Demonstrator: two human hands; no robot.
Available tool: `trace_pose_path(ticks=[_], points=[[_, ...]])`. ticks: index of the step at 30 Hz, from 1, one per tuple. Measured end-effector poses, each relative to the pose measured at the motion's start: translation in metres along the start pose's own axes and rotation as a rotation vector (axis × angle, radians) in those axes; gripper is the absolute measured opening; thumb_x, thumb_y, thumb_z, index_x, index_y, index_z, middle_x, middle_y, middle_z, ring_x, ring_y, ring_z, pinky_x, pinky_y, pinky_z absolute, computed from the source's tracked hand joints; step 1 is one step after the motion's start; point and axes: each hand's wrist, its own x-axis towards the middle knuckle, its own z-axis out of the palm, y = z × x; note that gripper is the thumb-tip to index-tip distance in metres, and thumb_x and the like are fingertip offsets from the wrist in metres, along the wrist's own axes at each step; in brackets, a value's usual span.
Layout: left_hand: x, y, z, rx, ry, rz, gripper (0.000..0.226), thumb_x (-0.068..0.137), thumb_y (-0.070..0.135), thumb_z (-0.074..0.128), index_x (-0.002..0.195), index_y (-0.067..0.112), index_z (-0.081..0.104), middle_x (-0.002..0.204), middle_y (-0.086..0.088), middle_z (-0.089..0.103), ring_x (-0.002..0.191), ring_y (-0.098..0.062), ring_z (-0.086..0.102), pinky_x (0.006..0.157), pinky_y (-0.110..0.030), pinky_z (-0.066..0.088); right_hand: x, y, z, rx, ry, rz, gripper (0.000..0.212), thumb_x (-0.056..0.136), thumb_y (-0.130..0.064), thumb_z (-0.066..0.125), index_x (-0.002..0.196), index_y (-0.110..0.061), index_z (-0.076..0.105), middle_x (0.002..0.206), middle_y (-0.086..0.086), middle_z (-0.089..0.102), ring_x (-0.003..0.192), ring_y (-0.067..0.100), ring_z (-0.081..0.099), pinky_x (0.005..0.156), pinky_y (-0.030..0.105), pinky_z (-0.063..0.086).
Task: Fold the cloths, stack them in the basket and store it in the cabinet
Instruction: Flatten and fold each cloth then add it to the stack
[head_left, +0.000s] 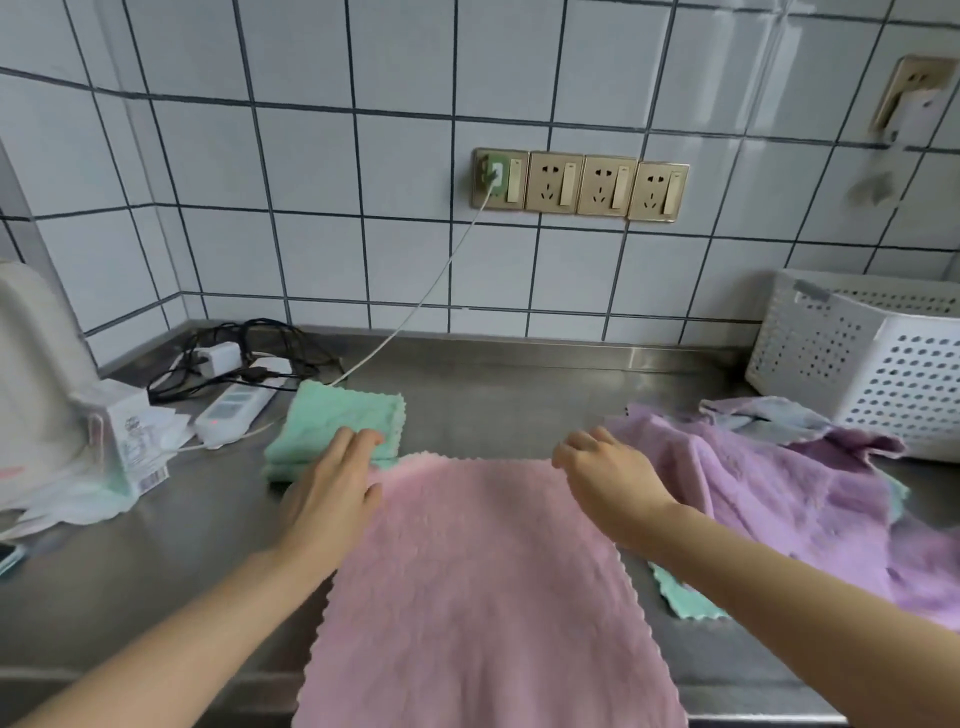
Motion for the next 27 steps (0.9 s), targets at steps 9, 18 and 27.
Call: trace_pose_path(ticks=[9, 18, 27], points=[[-0.094, 0.042, -0.036, -0.292, -0.580, 0.365, 0.032, 0.085, 0.052, 0.055, 0.115, 0.042, 0.050, 0.119, 0.032, 0.043, 0.120, 0.014, 0.034, 0.103, -0.014, 0.029, -0.106, -0.013, -0.019, 0.382, -0.142, -0.356, 0.018, 0.092, -0.036, 0.052, 0.095, -0.023, 0.064, 0.098, -0.008, 0.058, 0.087, 0.013, 0.055, 0.077, 0.032, 0.049], [-0.132, 0.036, -0.058, 0.006, -0.664, 0.479, 0.087, 0.074, 0.080, 0.036, 0.147, 0.044, 0.006, 0.151, 0.029, -0.014, 0.138, 0.009, -0.019, 0.112, -0.015, -0.013, -0.164, -0.015, -0.031, 0.254, -0.180, -0.352, 0.077, 0.085, -0.074, 0.035, 0.130, -0.014, 0.053, 0.137, -0.001, 0.051, 0.123, 0.015, 0.050, 0.102, 0.026, 0.043], [-0.114, 0.012, -0.070, -0.273, -0.526, 0.210, 0.058, 0.082, -0.009, 0.055, 0.126, 0.028, 0.058, 0.132, 0.021, 0.046, 0.124, 0.010, 0.041, 0.109, -0.010, 0.027, -0.168, -0.010, -0.030, 0.223, -0.043, -0.417, 0.032, 0.090, -0.028, 0.043, 0.113, -0.012, 0.060, 0.112, 0.000, 0.065, 0.100, 0.018, 0.064, 0.074, 0.028, 0.055]])
